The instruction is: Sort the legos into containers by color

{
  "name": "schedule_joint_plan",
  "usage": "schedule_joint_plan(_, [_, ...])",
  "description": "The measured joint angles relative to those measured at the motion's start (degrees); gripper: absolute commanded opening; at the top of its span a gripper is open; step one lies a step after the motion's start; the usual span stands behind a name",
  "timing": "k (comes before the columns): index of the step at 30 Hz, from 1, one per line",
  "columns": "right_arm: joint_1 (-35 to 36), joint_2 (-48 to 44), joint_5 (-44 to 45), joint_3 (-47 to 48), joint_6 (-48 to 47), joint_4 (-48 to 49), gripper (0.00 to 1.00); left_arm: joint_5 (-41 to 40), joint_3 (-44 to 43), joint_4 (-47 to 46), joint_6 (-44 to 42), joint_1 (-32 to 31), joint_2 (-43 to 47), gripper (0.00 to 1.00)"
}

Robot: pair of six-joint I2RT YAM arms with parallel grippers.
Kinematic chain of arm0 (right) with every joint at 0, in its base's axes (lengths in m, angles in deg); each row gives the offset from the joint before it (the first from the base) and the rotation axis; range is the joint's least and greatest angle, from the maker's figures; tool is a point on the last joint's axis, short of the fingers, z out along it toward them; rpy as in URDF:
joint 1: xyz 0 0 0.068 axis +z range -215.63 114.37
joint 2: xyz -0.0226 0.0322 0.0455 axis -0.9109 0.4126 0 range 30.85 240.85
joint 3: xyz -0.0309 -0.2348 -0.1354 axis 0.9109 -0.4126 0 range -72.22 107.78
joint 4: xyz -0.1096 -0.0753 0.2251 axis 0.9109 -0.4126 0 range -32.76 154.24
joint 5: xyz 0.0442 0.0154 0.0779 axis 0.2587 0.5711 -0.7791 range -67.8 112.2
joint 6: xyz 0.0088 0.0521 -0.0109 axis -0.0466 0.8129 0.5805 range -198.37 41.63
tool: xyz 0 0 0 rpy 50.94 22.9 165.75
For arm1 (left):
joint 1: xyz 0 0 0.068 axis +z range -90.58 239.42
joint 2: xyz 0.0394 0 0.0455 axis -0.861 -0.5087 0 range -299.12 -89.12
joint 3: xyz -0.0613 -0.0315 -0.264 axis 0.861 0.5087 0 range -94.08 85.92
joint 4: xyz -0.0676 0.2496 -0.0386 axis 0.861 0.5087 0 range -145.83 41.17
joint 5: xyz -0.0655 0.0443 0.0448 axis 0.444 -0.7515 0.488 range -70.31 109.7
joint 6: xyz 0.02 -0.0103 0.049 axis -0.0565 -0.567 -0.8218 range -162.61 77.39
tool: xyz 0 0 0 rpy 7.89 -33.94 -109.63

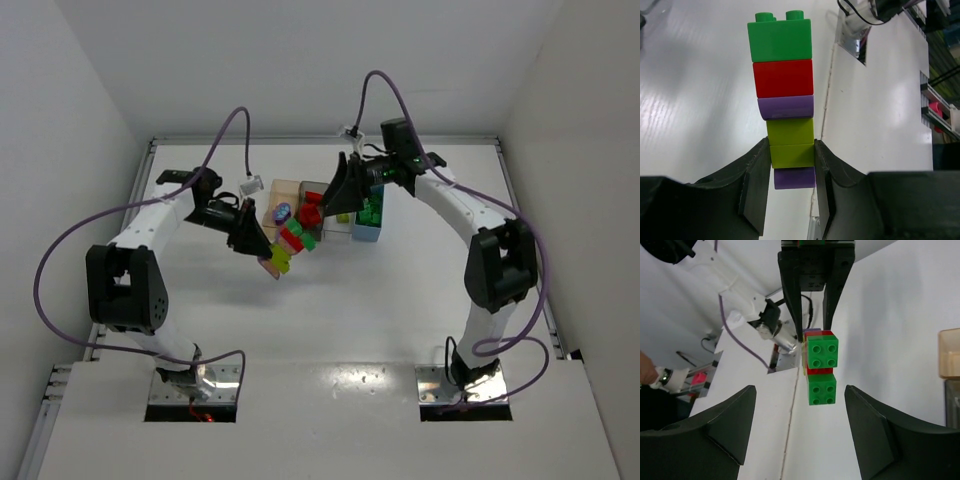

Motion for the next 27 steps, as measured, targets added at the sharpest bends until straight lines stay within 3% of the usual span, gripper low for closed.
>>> schedule_joint_plan(16, [7.06,0.00,-1.36,-5.53,0.59,2.08,0.67,0.90,-1.22,4.61,-3.48,-3.15,0.07,0.11])
schedule_joint_plan(20, [7.26,0.00,-1.05,-5.46,0.59,2.19,0.61,0.66,-1.18,3.76,-2.21,-3.52,0.59,0.11])
schedule_joint_plan(27, [7.54,0.07,0.68,-4.98,0.59,2.12,0.65,0.11,-1.11,3.06,-1.20,-3.61,0.96,0.11])
